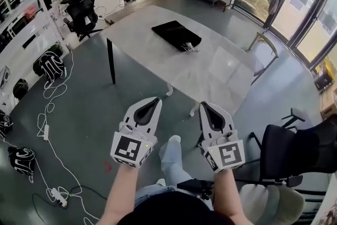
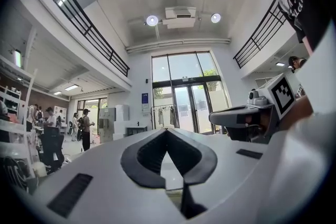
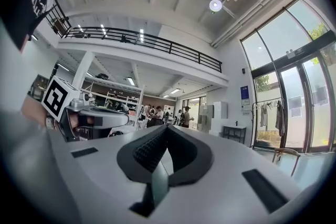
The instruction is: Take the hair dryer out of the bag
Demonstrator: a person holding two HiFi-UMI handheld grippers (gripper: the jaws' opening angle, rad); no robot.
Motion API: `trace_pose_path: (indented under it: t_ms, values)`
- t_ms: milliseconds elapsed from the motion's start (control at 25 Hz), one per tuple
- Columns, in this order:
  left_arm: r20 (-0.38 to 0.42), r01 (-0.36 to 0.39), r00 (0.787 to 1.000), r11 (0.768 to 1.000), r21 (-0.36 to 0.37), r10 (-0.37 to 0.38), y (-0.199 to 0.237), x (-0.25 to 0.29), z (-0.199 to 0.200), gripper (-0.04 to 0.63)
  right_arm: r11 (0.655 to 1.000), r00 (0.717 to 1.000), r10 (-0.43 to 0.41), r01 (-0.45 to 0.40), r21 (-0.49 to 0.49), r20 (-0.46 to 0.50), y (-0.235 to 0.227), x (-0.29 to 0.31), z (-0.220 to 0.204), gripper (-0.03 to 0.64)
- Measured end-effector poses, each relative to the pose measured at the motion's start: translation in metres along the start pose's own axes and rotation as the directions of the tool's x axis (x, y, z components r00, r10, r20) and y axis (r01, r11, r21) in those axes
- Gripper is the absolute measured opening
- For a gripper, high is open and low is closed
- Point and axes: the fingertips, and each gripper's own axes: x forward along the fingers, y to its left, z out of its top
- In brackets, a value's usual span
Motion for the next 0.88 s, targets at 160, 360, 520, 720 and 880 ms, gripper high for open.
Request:
trace_pose_path:
  t_ms: [160,360,520,720,880]
  values:
    - [-0.015,-0.016,1.000,1.000,0.017,0.016,0.041,0.045,-0.012,0.011,1.000,1.000,0.001,-0.001,0.019,0.002,-0.034,0.057,-0.014,0.023]
    - [-0.024,-0.022,0.999,0.999,0.043,0.023,0.099,0.121,-0.018,0.011,1.000,1.000,0.011,-0.011,0.026,0.016,-0.083,0.141,-0.024,0.023]
    - [-0.013,-0.029,0.999,0.999,0.022,0.029,0.133,0.184,-0.018,0.011,1.000,1.000,0.019,-0.019,0.008,0.013,-0.126,0.195,-0.026,0.023]
    - [-0.030,-0.023,0.999,1.000,-0.001,0.023,0.159,0.237,-0.037,0.011,1.000,0.999,-0.009,0.009,0.009,-0.031,-0.171,0.240,-0.048,0.023]
    - [-0.065,-0.034,0.997,0.999,-0.023,0.032,0.178,0.263,-0.058,0.011,1.000,0.996,-0.023,0.024,0.010,-0.090,-0.191,0.264,-0.069,0.023]
